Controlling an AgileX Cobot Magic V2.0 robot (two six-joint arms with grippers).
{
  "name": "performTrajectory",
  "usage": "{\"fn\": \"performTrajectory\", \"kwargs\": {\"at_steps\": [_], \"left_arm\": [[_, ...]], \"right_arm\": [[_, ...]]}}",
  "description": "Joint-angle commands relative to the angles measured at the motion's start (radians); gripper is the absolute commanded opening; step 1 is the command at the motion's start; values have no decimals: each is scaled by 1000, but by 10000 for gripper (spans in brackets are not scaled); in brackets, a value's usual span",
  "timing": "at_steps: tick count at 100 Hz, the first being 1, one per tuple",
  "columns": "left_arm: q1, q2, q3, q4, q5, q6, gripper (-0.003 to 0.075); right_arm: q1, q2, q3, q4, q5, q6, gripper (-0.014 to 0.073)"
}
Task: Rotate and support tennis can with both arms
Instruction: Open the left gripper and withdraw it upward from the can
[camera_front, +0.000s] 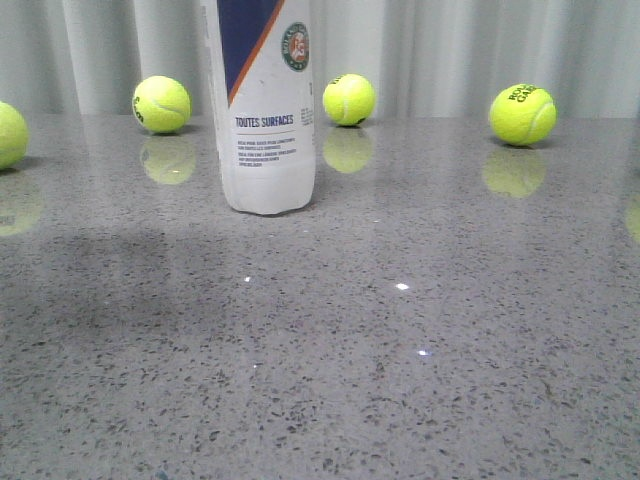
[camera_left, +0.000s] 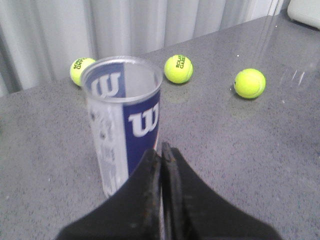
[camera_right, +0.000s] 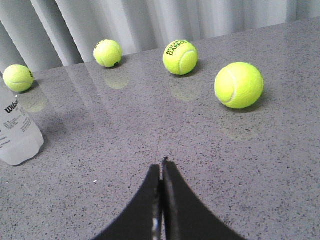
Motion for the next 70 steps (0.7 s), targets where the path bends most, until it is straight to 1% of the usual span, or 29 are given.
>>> {"fn": "performTrajectory", "kwargs": {"at_steps": [1, 19, 50, 57, 70], "left_arm": [[-8, -47, 17, -7, -86, 0, -21], [13, -105, 124, 3, -93, 0, -21], [13, -214, 302, 6, -182, 0, -21], [13, -239, 327, 24, -183, 0, -21], [18, -265, 349, 102, -191, 0, -21]], "right_arm": [[-5, 10, -25, -15, -86, -4, -66], [-5, 10, -25, -15, -86, -4, -66], [-5, 10, -25, -15, -86, -4, -66], [-5, 10, -25, -15, -86, -4, -66], [-5, 10, -25, -15, -86, -4, -66]]}}
